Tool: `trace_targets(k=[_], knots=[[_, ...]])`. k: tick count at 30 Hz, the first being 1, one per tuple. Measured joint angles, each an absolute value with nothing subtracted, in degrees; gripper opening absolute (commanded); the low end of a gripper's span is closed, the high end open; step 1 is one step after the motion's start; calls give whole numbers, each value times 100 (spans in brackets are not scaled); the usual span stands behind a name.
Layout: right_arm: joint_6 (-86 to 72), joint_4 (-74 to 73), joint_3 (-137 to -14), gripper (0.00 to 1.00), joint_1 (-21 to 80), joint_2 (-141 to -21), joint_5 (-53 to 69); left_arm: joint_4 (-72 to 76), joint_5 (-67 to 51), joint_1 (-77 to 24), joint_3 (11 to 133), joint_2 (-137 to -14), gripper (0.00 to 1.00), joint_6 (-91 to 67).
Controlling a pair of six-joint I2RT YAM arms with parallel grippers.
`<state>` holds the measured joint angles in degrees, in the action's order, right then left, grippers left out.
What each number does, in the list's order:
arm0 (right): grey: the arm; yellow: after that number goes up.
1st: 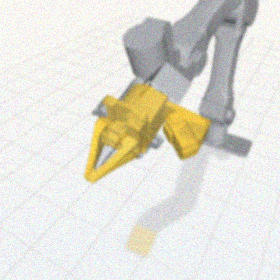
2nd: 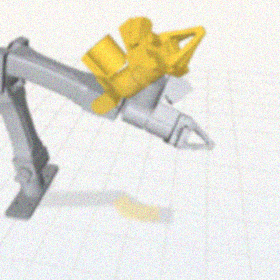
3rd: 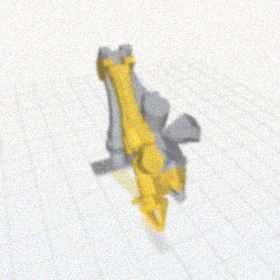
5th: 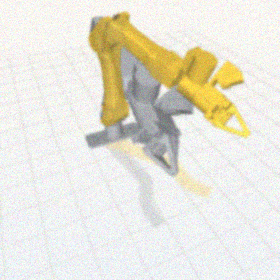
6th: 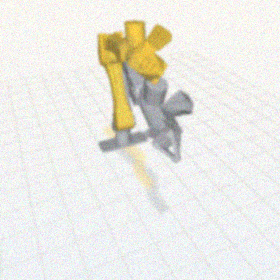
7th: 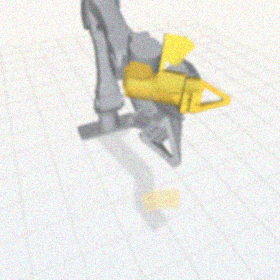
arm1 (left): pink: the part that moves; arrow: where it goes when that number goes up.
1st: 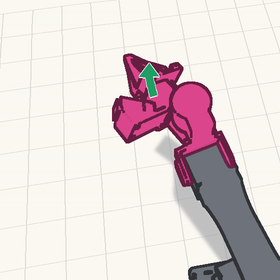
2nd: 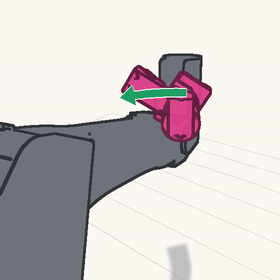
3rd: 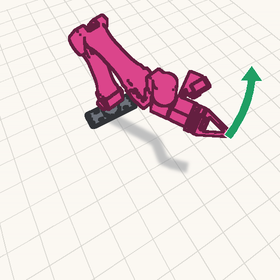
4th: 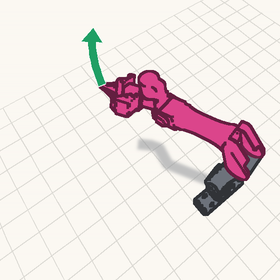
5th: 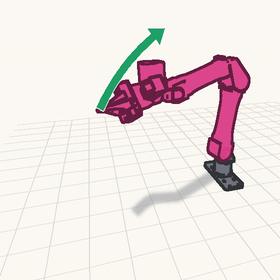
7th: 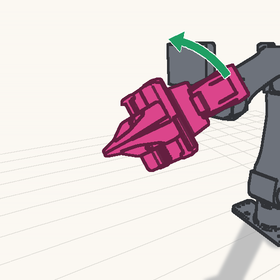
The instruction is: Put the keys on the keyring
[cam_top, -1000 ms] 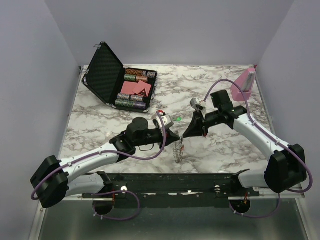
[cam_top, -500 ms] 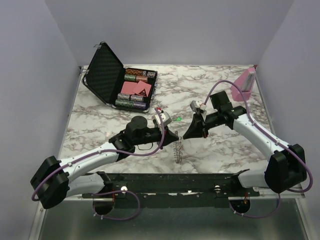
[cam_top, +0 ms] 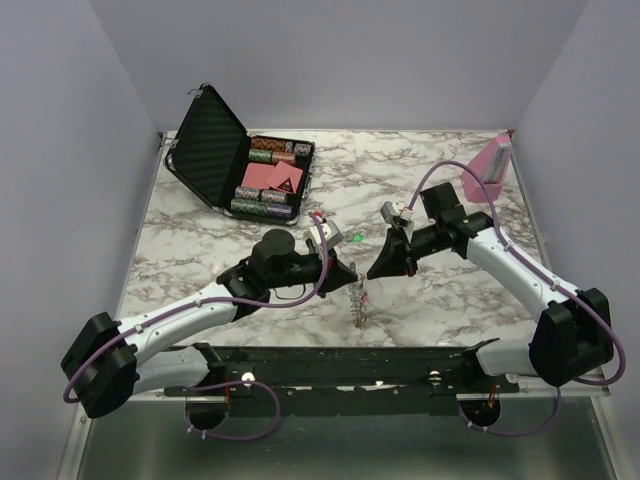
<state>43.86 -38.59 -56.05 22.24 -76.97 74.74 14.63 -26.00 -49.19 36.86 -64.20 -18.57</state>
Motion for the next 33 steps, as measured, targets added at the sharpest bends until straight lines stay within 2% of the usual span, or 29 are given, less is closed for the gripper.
trace_targets(k=[14, 33], knots=[[3839, -3542, -5603, 0, 2235, -7699, 7465, 1400, -2832, -4908, 3804, -6541, 0, -1828], [4069, -3614, -5603, 0, 2244, -7699, 7467, 1074, -3017, -4770, 3986, -6650, 0, -1874]])
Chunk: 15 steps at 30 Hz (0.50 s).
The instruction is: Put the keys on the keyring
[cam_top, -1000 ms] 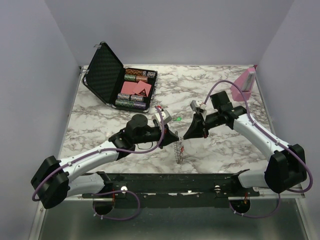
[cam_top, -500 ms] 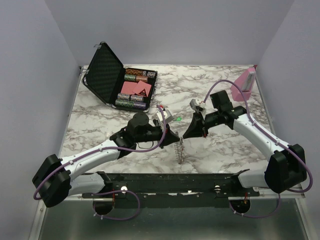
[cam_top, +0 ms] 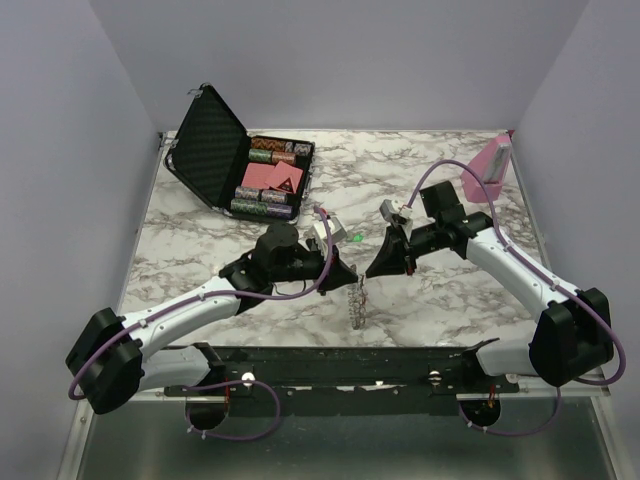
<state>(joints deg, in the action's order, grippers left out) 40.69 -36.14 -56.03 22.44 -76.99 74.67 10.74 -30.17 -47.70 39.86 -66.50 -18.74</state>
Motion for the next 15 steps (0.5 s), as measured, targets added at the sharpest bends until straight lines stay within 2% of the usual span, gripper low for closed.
trace_targets(k=[15], knots=[[4431, -3789, -5603, 0, 2252, -7699, 7467, 1033, -3114, -4659, 3986, -6676, 0, -2119]])
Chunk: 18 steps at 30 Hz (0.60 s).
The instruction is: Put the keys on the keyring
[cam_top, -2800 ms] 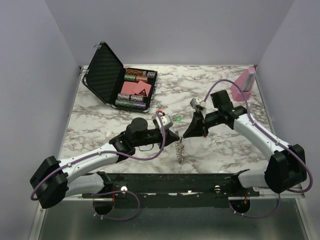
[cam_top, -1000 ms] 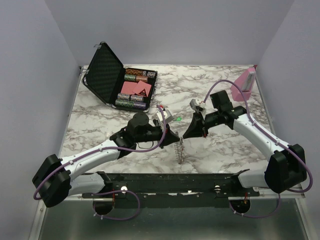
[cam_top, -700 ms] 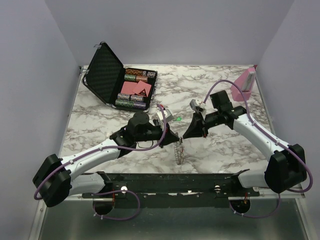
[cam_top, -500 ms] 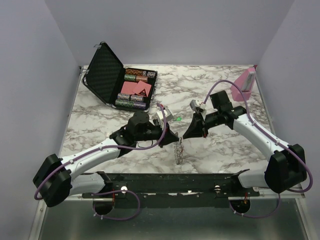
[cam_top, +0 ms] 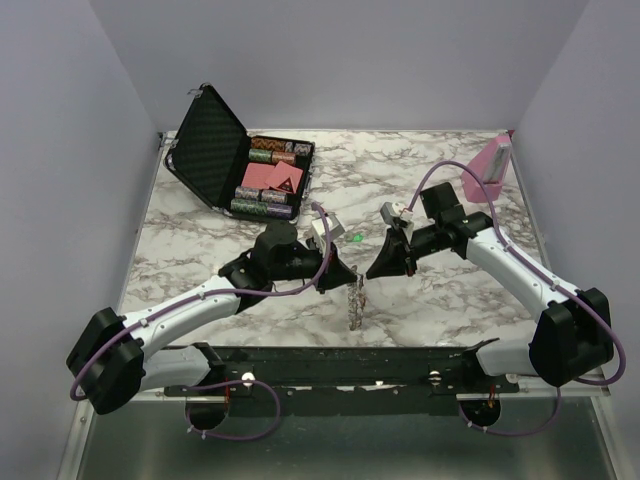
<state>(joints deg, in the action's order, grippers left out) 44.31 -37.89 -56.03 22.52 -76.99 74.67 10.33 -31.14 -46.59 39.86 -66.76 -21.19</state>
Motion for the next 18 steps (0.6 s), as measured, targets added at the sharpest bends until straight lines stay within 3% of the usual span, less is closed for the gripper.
trace_targets(k=[10, 18], knots=[[4508, -3870, -5603, 0, 2261, -7699, 7467, 1326, -3063, -4580, 3806, -6525, 0, -2497], [4438, -3857, -5603, 0, 2287, -7699, 7470, 2366, -2995, -4580, 3223, -6372, 0, -2840]])
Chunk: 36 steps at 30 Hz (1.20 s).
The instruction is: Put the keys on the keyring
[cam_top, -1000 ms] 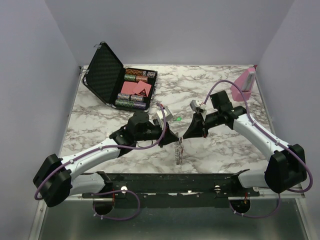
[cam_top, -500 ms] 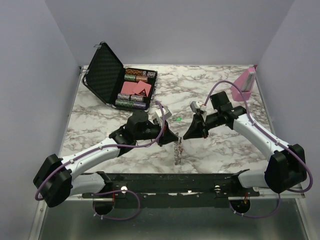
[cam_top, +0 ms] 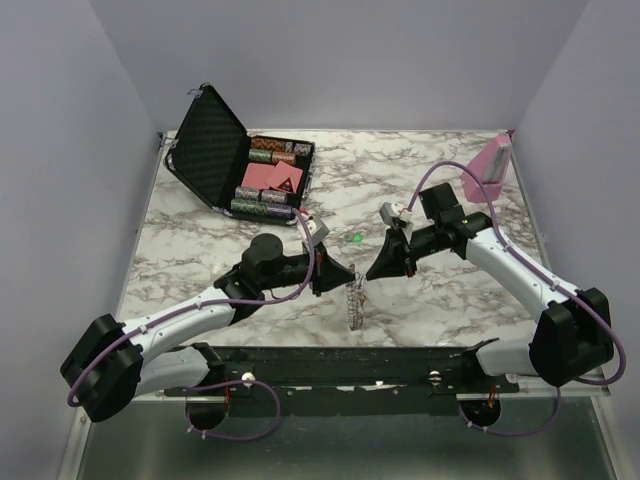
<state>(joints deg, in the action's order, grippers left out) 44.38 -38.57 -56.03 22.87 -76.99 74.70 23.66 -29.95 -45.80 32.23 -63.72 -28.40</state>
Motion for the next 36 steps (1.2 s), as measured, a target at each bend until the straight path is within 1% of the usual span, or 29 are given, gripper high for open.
trace_targets(k=[8, 18, 24, 32, 36], knots=[[4222, -3710, -5603, 0, 2290, -7699, 7518, 3341, -2893, -4582, 2832, -6364, 0, -2899], [4045, -3579, -5603, 1, 2290, -7699, 7592, 4075, -2766, -4624, 2530, -6344, 0, -2703], [4056, -3581, -5603, 18, 2292, -7697, 7664, 4307, -2746, -4641, 2418, -6316, 0, -2587], [4152, -3736, -5603, 35, 2270, -7697, 7797, 4270, -2764, -4654, 2418, -6250, 0, -2268], [4160, -3782, -5603, 40, 2202, -7697, 7900, 4051, -2810, -4659, 2418, -6110, 0, -2062]])
